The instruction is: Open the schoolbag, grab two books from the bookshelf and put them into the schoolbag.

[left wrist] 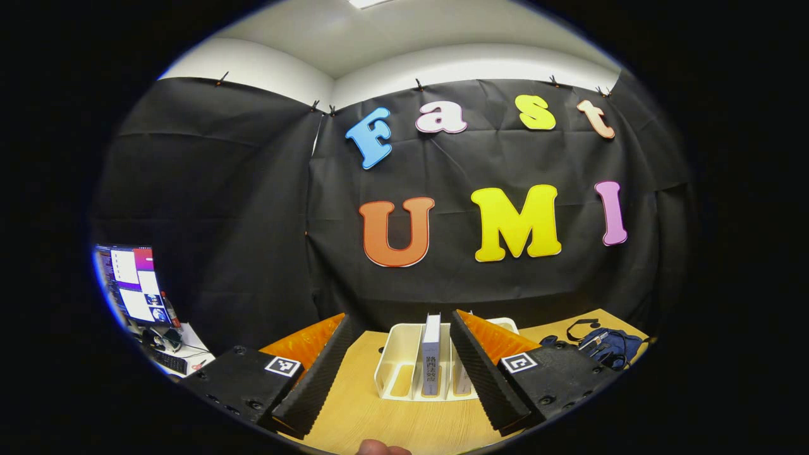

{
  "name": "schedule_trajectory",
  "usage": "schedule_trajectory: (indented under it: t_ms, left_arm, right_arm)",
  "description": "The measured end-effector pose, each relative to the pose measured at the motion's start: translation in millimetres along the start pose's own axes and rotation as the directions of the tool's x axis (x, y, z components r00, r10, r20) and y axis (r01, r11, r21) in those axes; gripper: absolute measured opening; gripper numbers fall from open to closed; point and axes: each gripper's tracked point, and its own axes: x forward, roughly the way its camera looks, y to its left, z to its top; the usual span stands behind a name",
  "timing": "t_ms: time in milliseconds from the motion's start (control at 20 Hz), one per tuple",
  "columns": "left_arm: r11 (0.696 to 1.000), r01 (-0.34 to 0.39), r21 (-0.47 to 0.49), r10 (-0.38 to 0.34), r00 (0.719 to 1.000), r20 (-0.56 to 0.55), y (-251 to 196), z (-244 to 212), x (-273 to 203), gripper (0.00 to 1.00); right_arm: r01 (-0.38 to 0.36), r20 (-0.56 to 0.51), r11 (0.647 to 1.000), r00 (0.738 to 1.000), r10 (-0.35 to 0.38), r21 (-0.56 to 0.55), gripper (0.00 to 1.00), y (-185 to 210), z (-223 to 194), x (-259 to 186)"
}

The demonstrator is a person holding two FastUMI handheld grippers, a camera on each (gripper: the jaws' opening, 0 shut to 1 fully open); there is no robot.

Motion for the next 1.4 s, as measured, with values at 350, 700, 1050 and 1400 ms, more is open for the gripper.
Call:
schedule_trajectory:
  t_ms: [350, 700, 1050, 1400]
  left_arm:
    - [1.000, -0.003, -0.018, 0.003, 1.000, -0.018, -0.6, -4.1, 3.2, 0.99]
    - [1.000, -0.003, -0.017, 0.002, 0.998, -0.062, -6.7, -19.2, 8.2, 0.99]
    - [0.999, 0.029, -0.037, -0.033, 0.995, -0.099, -27.5, -27.3, 34.0, 0.99]
    - [0.989, 0.114, -0.095, -0.127, 0.981, -0.147, -70.5, -23.4, 81.4, 0.99]
  right_arm:
    - [-0.035, 0.029, 0.999, 0.999, 0.035, -0.003, 0.11, 3.6, 10.9, -7.1]
    - [-0.134, 0.023, 0.983, 0.991, 0.132, 0.122, 0.00, -11.6, 29.5, -34.5]
    - [-0.150, 0.139, 0.978, 0.982, 0.129, 0.148, 0.00, -78.6, 76.7, -93.1]
    - [-0.089, 0.212, 0.979, 0.976, 0.050, 0.183, 0.00, -180.8, 101.5, -121.2]
